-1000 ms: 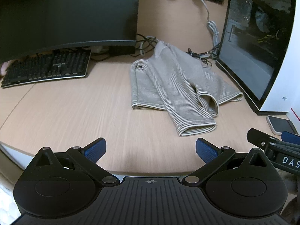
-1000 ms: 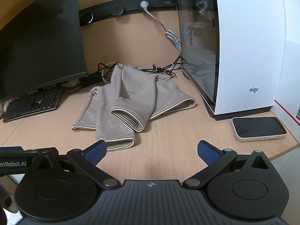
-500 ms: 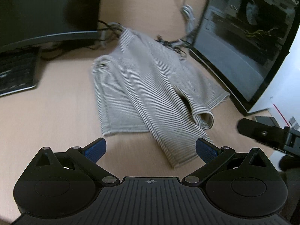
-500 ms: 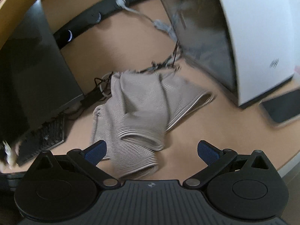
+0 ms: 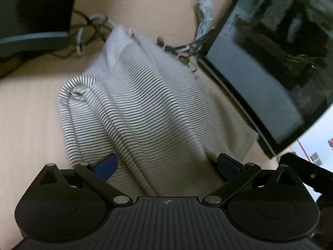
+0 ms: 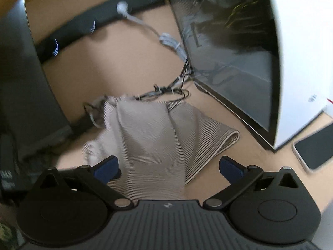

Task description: Fold clothes

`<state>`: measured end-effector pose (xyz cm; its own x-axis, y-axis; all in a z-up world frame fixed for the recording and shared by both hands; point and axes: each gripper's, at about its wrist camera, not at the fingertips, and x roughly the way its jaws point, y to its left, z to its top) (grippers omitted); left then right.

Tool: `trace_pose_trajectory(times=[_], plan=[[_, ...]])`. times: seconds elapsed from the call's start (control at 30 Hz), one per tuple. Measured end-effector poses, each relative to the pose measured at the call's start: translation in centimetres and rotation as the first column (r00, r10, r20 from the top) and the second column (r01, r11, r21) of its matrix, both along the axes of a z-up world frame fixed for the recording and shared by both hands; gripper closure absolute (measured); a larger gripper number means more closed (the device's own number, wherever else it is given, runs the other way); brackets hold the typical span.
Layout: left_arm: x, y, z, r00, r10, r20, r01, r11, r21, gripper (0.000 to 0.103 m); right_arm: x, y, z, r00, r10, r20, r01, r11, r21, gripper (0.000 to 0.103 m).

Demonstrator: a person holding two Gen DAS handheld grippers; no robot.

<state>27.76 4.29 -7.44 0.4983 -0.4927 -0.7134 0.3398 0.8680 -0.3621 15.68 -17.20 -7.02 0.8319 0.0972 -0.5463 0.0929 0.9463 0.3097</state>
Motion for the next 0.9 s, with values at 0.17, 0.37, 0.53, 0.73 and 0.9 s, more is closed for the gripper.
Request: trace_pose_trajectory(times=[0.17, 0.37, 0.53, 0.73, 0.9], plan=[[0.4, -0.7, -1.3, 1.000, 0.023, 0.005, -0.023, 0.999, 0.034, 0.000, 6.9, 0.2, -1.0, 0.990, 0.142, -0.011, -0.142, 0.990, -0.024, 0.000], [-1.0, -1.6, -1.5, 1.000, 0.004, 0.026, -0.007, 0.991, 0.134, 0.000, 14.4, -0.3, -3.0, 0.961, 0.276, -0.017, -0.277, 0.958, -0.070, 0.000], [-3.2, -0.8, -1.3, 0.999, 0.037, 0.021, -0.040, 0.986, 0.161, 0.000, 15.7, 0.1, -5.4, 0.928, 0.361, -0.088, -0.362, 0.932, 0.010, 0.000], [-5.9, 1.0, -0.8, 0.999, 0.019, -0.048, -0.011, 0.989, 0.146, 0.000, 10.8, 0.2, -5.0, 0.901, 0.422, -0.105, -0.419, 0.907, 0.046, 0.000], [-9.3, 4.2, 0.0, 0.980, -0.086, -0.177, 0.094, 0.995, 0.035, 0.000, 4.9, -1.3, -5.0, 0.901, 0.414, -0.131, -0.406, 0.910, 0.089, 0.000]])
